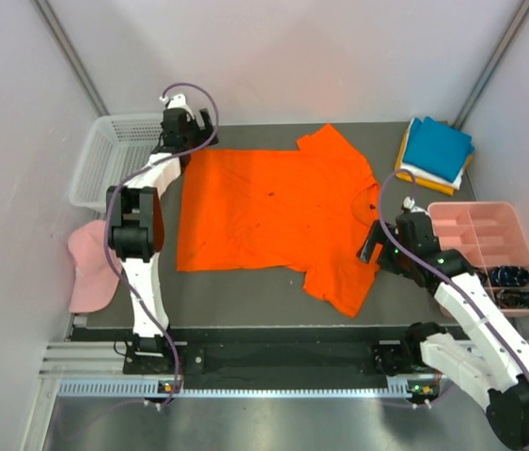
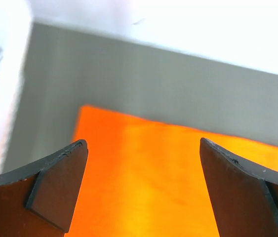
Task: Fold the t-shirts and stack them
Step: Flatten out the tshirt
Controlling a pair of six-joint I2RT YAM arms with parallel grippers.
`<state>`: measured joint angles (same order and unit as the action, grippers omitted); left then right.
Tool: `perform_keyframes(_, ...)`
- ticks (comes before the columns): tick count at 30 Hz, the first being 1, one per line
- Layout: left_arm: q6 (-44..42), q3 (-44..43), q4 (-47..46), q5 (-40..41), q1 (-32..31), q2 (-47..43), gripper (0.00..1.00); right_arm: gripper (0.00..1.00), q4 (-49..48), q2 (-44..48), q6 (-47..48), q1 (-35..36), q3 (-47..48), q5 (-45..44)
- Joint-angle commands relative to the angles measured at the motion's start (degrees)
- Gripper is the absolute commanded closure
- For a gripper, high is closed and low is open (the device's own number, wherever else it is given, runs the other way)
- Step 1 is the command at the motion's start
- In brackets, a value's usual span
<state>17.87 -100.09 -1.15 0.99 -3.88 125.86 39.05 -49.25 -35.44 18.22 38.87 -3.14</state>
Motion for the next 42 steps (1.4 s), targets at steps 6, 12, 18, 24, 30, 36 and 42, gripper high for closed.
perform_keyframes(6,5.5,14.1,-13.0,-11.8,-6.1,-14.3,0.01,0.07,2.6,5.5,-0.2,0.7,-3.0,6.9)
perform_keyframes(12,5.9,30.7,-9.2,-1.6,-14.2,-28.4,0.01,0.08,6.6,9.7,-6.6,6.9,-4.4,5.8)
perform_keyframes(18,4.2,46.4,-5.7,8.1,-22.6,-42.7,0.01,0.08,7.3,8.7,-15.6,17.9,-6.9,-1.7)
perform_keyframes(24,4.5,57.5,-0.7,12.4,-23.3,-56.0,0.01,0.08,8.1,1.8,-25.7,30.1,-5.9,-16.8)
perform_keyframes(30,2.5,60.5,4.0,15.4,-23.2,-62.7,0.01,0.08,7.7,-7.8,-33.5,37.5,-3.8,-22.1)
perform_keyframes(36,4.5,60.9,4.7,14.4,-23.2,-63.4,0.01,0.12,6.7,-9.4,-36.8,38.6,-5.7,-23.1)
perform_keyframes(42,5.0,61.1,4.7,14.2,-23.2,-63.4,0.01,0.34,6.2,-8.1,-38.8,38.7,-8.2,-22.4)
